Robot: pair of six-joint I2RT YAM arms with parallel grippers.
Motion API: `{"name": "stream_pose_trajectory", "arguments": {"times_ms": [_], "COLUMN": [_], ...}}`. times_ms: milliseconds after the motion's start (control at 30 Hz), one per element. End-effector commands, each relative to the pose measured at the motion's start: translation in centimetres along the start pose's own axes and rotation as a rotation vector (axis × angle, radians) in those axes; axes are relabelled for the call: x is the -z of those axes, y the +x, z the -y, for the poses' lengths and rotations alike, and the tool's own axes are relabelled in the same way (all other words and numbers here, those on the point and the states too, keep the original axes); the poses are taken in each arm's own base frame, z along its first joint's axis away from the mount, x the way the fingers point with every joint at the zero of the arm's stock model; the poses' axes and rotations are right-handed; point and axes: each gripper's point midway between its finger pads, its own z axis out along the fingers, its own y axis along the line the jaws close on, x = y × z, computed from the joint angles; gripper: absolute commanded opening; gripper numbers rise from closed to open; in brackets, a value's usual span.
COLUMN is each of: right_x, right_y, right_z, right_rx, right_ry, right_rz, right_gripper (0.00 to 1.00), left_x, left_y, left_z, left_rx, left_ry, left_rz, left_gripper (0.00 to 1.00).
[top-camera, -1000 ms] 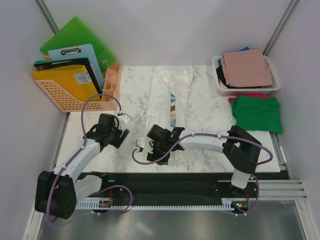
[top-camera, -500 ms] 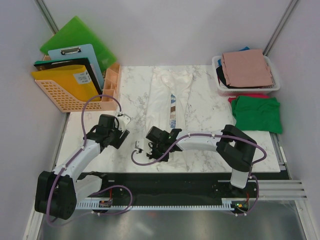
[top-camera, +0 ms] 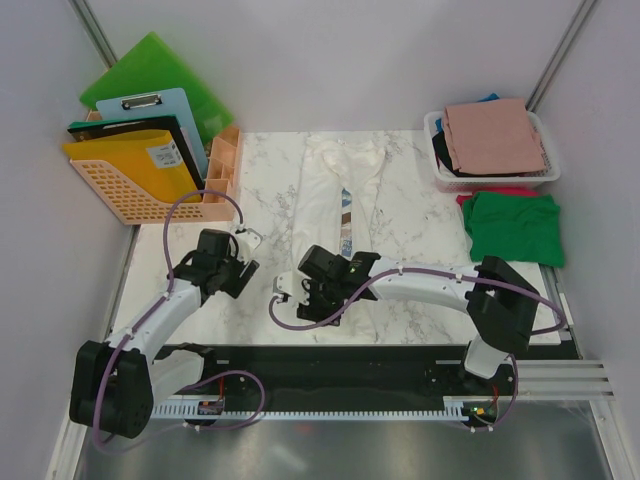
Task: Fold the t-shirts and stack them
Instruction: Fold the tshirt
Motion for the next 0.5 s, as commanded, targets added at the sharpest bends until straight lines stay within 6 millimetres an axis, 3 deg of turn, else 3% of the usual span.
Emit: {"name": "stream_pose_trajectory", "arguments": {"times_ms": [0,100,200,233,467], "right_x": [1.1,0.7,0.1,0.1,-0.7], "right_y": [-1.1,-1.0,-0.7,-0.8,-1.0], "right_z": [-0.4,-0.4,-0.2,-0.2,-0.4], "right_rx": [0.023,0.019,0.014,0.013,0.013], "right_ry": [-0.009,-0.014,-0.013,-0.013,-0.025], "right_rz": [0.029,0.025,0.016,0.017,0.030], "right_gripper": [0.54,0.57,0.40,0.40,0.65], "left_x": [-0.2,-0.2,-0.1,-0.1,-0.3], "left_y": [-1.0,-1.0,-0.9,-0.9,-0.7], "left_z": [-0.6,-0.6,-0.6,-0.6,-0.5], "left_rx": [-0.027,-0.028,-0.030,-0.030,-0.030], "left_ry": [-0.015,-0.017,-0.020,-0.021,-0.013], "left_rz": [0.032,0.036,0.035,0.036,0.026], "left_gripper": [0.76,0.76,0.76,0.76,0.76]}}
